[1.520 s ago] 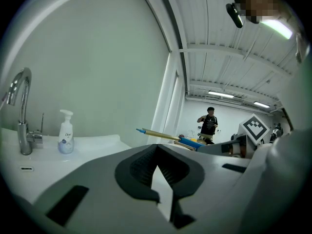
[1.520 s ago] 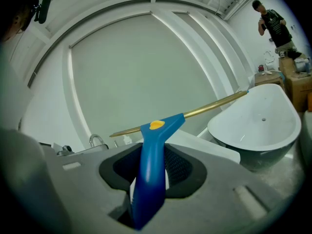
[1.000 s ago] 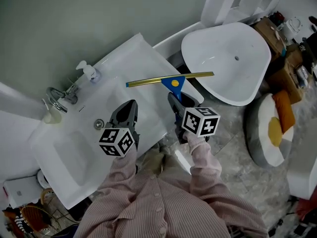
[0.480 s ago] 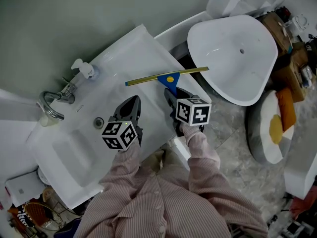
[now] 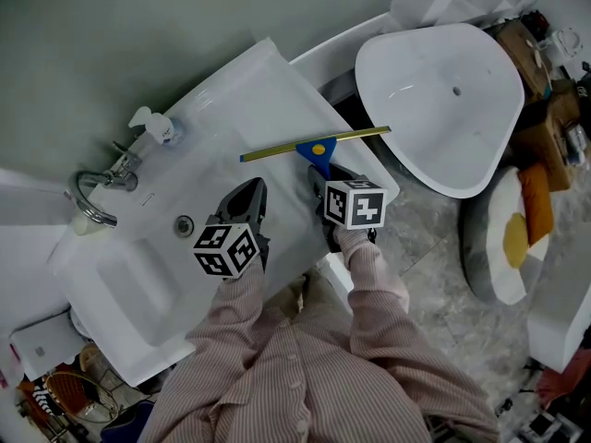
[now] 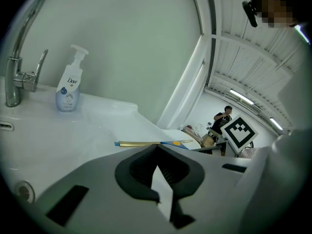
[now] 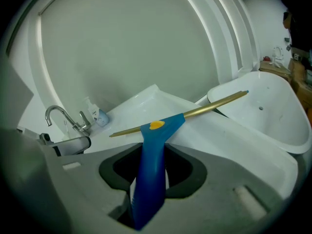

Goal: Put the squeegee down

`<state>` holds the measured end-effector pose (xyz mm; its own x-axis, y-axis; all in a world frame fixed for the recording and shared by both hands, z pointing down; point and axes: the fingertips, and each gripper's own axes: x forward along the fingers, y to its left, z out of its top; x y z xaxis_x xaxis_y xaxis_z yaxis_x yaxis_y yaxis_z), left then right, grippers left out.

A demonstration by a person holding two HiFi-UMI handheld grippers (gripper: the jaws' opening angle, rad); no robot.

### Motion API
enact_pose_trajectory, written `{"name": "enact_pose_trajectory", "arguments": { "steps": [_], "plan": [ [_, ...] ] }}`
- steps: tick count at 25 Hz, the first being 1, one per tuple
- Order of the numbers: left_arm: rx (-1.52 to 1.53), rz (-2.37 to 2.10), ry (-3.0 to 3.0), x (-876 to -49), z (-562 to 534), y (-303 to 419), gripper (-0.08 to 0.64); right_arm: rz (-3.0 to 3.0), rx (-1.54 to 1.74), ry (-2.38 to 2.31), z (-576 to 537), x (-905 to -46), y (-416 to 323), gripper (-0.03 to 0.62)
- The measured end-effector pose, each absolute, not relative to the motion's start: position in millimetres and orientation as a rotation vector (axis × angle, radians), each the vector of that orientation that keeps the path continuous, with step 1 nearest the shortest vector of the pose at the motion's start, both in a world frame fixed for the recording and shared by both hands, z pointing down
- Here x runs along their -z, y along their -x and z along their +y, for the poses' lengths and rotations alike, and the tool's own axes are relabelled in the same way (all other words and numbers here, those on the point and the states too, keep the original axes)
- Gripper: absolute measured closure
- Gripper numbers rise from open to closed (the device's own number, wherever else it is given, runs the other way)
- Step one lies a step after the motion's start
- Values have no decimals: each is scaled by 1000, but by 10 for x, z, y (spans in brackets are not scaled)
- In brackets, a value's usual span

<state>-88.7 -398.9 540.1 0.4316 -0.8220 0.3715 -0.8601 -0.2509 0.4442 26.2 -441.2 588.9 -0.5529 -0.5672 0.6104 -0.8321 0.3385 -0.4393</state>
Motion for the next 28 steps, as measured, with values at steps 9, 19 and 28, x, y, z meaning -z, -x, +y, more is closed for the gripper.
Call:
{"name": "enact_pose_trajectory", "arguments": {
  "steps": [9, 19, 28],
  "plan": [
    [-92, -1411, -2075, -5463, -3976, 841, 561, -2221, -999, -1227, -4432, -5970, -263, 460],
    [-90, -1422, -2073, -5454, -3942, 824, 561, -2172, -906, -1251, -4418, -6028, -262, 459],
    [-84, -1436, -2064, -5437, -3936, 865, 561, -2123, -807, -1282, -4426, -6053, -262, 459]
  ]
}}
